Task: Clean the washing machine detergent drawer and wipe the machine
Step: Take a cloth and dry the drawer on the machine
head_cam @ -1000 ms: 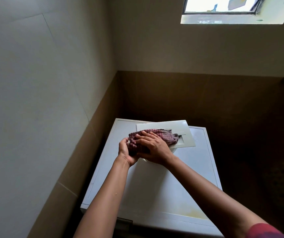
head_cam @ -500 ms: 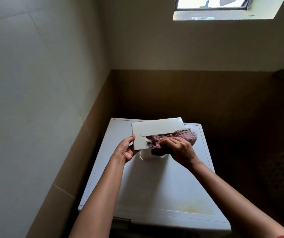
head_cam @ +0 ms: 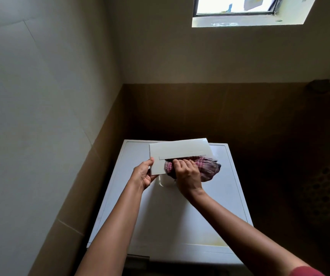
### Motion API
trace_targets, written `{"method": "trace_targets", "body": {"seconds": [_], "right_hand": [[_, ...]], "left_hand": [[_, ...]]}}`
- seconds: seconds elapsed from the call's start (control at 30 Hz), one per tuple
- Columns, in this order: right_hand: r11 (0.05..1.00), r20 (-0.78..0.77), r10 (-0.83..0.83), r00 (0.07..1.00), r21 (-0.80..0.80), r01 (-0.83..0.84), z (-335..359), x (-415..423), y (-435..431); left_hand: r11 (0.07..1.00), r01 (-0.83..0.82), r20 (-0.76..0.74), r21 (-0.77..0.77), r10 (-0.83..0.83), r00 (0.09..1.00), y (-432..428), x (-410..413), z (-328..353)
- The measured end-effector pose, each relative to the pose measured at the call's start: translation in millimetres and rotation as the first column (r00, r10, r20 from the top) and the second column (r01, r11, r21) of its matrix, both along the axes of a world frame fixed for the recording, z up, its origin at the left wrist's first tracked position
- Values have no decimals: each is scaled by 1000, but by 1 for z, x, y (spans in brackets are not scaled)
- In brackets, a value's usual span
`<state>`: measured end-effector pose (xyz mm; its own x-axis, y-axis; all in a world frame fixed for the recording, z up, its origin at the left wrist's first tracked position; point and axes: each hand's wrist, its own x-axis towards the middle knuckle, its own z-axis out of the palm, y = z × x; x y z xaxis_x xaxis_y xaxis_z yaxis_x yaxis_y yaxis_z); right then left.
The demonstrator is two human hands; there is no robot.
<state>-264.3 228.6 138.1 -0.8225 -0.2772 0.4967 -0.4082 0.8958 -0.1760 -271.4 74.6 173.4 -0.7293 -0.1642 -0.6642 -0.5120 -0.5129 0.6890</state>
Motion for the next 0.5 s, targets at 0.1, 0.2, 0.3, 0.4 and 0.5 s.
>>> {"method": "trace_targets", "body": {"seconds": [0.1, 0.2, 0.3, 0.4, 0.5], "right_hand": [[998, 24, 51, 998, -42, -50, 0, 4, -11], [986, -7, 155, 988, -66, -155, -4, 2, -4], [953, -54, 286, 957, -85, -290, -6, -6, 17], [911, -73, 395, 916, -97, -401, -4, -10, 38], [873, -81, 473, 878, -91, -479, -4, -9, 52]], "left_hand": [[999, -20, -8, -33, 20, 1000, 3, 0, 2], [997, -33, -8, -62, 33, 999, 1, -1, 0], [995, -13, 3, -101, 13, 1000, 3, -5, -1], [994, 6, 15, -108, -4, 1000, 4, -6, 2], [992, 25, 28, -123, -22, 999, 5, -6, 0]]}}
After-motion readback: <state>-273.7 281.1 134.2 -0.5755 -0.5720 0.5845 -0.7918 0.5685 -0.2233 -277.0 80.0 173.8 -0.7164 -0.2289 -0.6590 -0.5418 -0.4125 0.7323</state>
